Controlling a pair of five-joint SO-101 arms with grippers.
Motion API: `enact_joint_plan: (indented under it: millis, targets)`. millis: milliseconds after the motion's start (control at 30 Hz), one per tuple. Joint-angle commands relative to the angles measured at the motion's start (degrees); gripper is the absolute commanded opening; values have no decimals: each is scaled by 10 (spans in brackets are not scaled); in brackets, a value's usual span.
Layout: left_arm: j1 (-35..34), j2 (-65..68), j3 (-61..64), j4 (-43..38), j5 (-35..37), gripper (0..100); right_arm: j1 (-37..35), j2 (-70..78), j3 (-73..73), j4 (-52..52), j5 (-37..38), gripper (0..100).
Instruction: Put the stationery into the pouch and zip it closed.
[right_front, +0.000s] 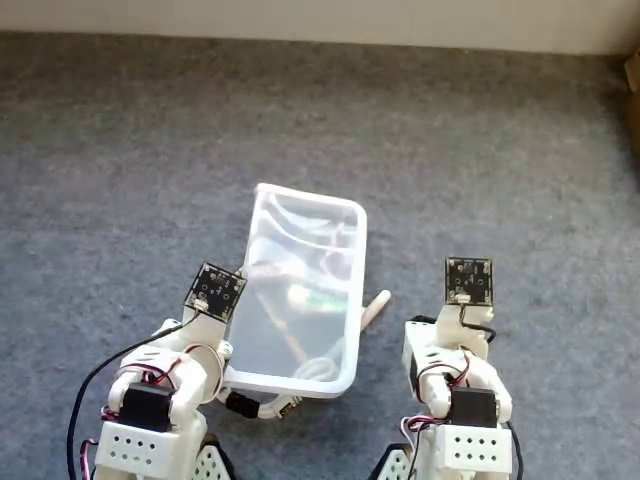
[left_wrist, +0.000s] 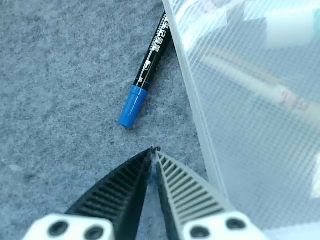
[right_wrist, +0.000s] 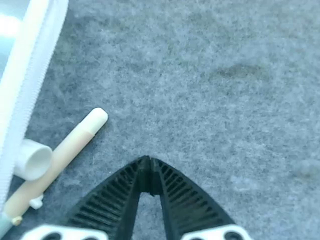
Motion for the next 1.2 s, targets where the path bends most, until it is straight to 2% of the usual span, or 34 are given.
enact_joint_plan:
  millis: [0, 333, 500, 600, 700, 800, 867, 1033, 1167]
  targets:
    - [0, 1, 12, 5, 7, 7, -4, -5, 82, 1, -1, 6]
    - [-17, 1, -103, 3, 5, 7, 9, -5, 81, 0, -1, 6]
    - [-144, 1, -136, -3, 5, 7, 56, -5, 19, -1, -1, 6]
    - [-234, 1, -134, -35, 8, 7, 58, -5, -36, 2, 0, 6]
    - [-276, 1, -134, -36, 9, 7, 37, 0, -94, 7, 13, 7]
    - [-277, 2, -134, -35, 7, 8, -3, 0, -146, 59, 96, 6]
    - [-276, 2, -134, -35, 6, 21, -23, 1, -191, 93, 121, 6]
    - [-255, 7, -119, -32, 6, 245, -38, 1, -260, 136, 107, 6]
    - [-176, 8, -107, -24, -47, 240, -52, 1, -255, 133, 56, 6]
